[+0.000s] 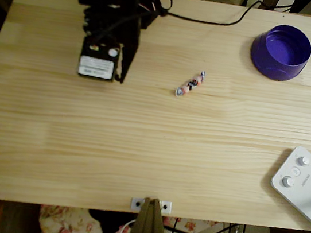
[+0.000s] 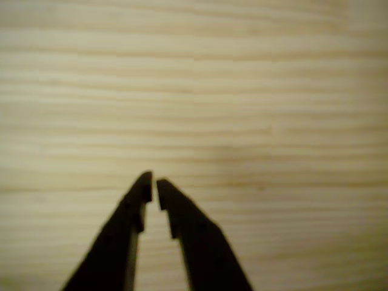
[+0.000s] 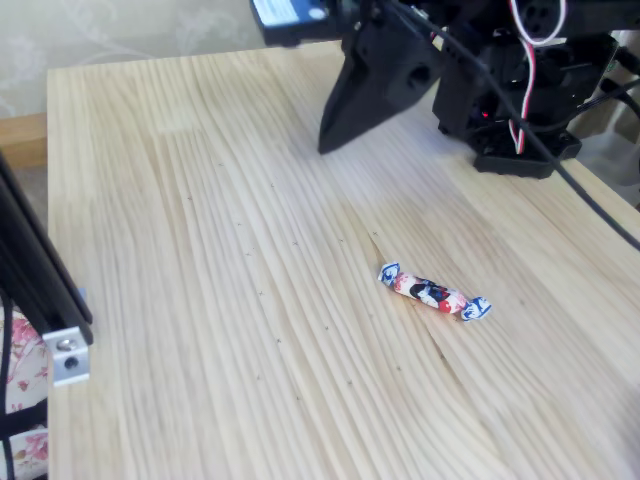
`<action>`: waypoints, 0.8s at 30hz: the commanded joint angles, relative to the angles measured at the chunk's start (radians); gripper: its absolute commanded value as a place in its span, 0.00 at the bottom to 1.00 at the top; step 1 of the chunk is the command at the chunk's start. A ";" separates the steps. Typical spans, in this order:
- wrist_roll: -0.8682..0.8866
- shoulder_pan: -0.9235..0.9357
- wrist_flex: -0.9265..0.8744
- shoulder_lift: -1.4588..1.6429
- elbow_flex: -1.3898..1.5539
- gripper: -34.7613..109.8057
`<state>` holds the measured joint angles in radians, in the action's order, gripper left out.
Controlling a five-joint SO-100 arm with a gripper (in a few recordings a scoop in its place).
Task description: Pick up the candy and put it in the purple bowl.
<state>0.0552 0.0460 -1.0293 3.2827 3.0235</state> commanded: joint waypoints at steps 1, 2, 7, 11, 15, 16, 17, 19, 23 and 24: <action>-0.017 -0.020 -0.006 0.017 -0.008 0.23; -0.032 -0.037 -0.006 0.017 -0.008 0.23; -0.055 -0.055 -0.002 0.017 -0.008 0.23; -0.058 -0.051 0.055 0.017 -0.008 0.23; -0.075 -0.040 0.091 0.002 -0.044 0.23; -0.077 -0.040 0.089 -0.018 -0.061 0.23; -0.080 -0.041 0.081 -0.038 -0.080 0.23; -0.089 -0.048 0.072 -0.066 -0.114 0.23; -0.095 -0.060 0.069 -0.175 -0.218 0.23; -0.097 -0.061 0.072 -0.219 -0.252 0.23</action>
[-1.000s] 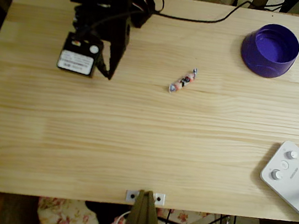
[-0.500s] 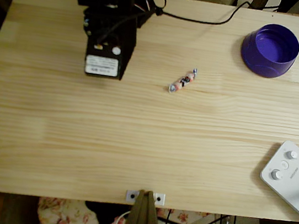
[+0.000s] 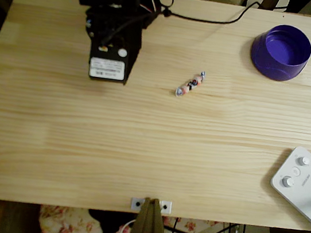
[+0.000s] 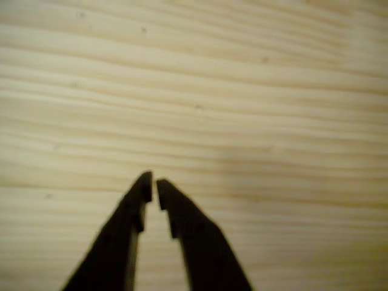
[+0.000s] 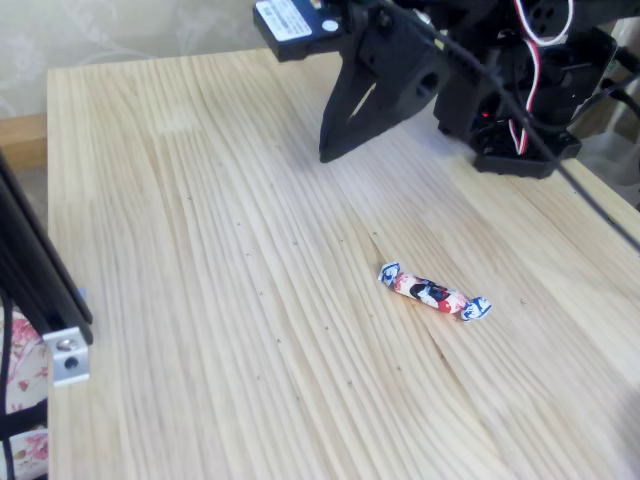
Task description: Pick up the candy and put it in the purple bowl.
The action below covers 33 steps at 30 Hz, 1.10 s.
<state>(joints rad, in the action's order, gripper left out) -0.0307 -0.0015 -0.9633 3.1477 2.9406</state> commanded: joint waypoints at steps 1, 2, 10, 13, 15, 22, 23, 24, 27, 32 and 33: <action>-0.018 -0.017 0.009 -0.130 -0.206 0.23; -0.035 -0.021 0.011 -0.172 -0.239 0.23; -0.202 -0.101 0.000 -0.364 -0.445 0.23; -0.261 -0.143 -0.011 -0.399 -0.494 0.23; -0.287 -0.179 -0.023 -0.417 -0.512 0.23; -0.448 -0.356 -0.137 -0.414 -0.546 0.23; -0.451 -0.380 -0.135 -0.422 -0.546 0.23; -0.460 -0.405 -0.130 -0.433 -0.545 0.23; -0.515 -0.480 -0.123 -0.465 -0.540 0.23; -0.592 -0.586 -0.141 -0.466 -0.534 0.23; -0.606 -0.609 -0.144 -0.466 -0.534 0.23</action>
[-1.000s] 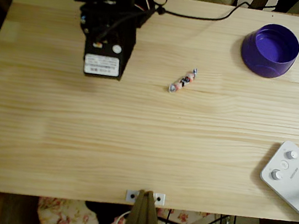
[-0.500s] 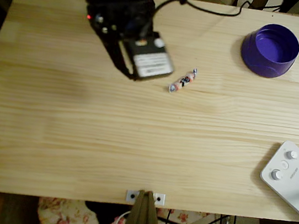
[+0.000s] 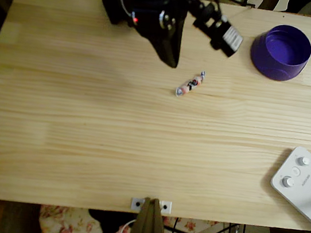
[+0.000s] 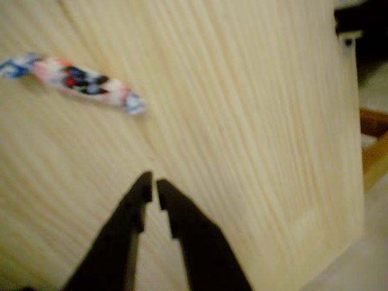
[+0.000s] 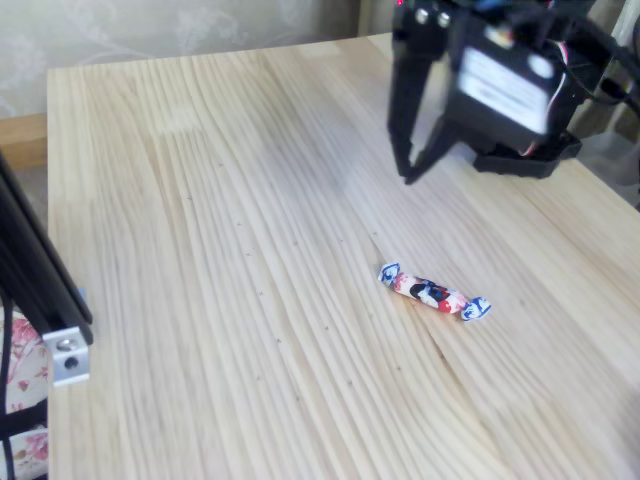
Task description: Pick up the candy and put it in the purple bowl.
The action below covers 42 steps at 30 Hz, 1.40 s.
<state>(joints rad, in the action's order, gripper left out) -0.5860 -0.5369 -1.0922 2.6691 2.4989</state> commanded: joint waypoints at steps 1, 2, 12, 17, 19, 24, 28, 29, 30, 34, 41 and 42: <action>-0.061 -0.094 -0.018 0.009 -0.092 0.23; -0.074 -0.115 -0.020 0.003 -0.092 0.23; -0.173 -0.221 -0.018 -0.121 -0.153 0.24; -0.218 -0.268 -0.023 -0.135 -0.156 0.24; -0.222 -0.279 -0.021 -0.172 -0.178 0.25; -0.232 -0.279 -0.020 -0.307 -0.281 0.28; -0.275 -0.296 -0.003 -0.370 -0.319 0.30; -0.275 -0.302 -0.003 -0.377 -0.327 0.30; -0.281 -0.311 -0.003 -0.385 -0.331 0.30; -0.324 -0.348 0.009 -0.397 -0.330 0.30; -0.474 -0.370 0.101 -0.443 -0.290 0.32; -0.491 -0.364 0.118 -0.457 -0.287 0.32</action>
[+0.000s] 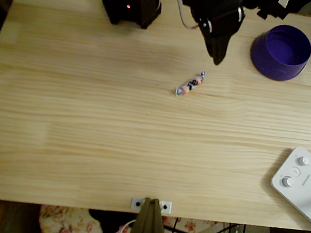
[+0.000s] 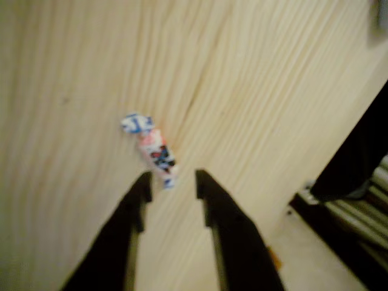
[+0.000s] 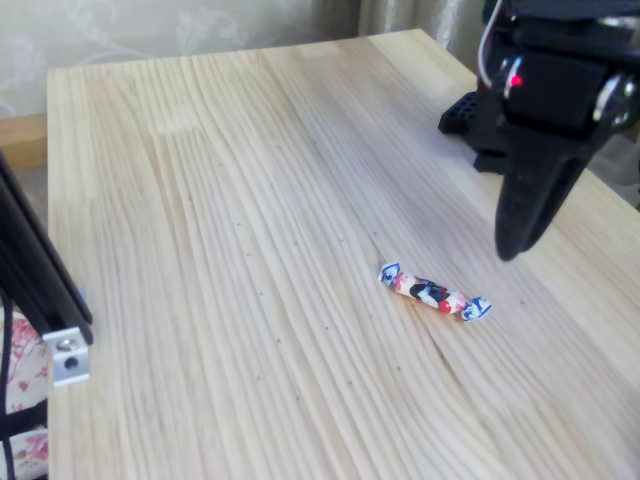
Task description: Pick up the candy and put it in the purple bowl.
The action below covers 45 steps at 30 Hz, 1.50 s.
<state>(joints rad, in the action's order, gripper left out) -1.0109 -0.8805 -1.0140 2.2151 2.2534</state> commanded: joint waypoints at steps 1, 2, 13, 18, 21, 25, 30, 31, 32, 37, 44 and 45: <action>-0.084 -0.009 0.060 -0.017 -0.037 0.32; -0.103 0.002 0.081 -0.032 -0.032 0.32; -0.322 0.126 0.066 -0.144 -0.028 0.35; -0.411 0.155 -0.005 -0.144 -0.011 0.38; -0.469 0.178 0.006 -0.146 0.018 0.38; -0.506 0.187 0.011 -0.176 0.023 0.38; -0.518 0.173 0.023 -0.218 0.025 0.40; -0.522 0.172 0.025 -0.225 0.025 0.40; -0.526 0.170 0.025 -0.232 0.025 0.40; -0.522 0.150 0.037 -0.267 0.018 0.40; -0.528 0.124 0.009 -0.281 0.002 0.40; -0.529 0.123 0.009 -0.287 -0.005 0.40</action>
<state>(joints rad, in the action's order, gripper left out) -1.5217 -0.7332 -0.9894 1.9067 2.2810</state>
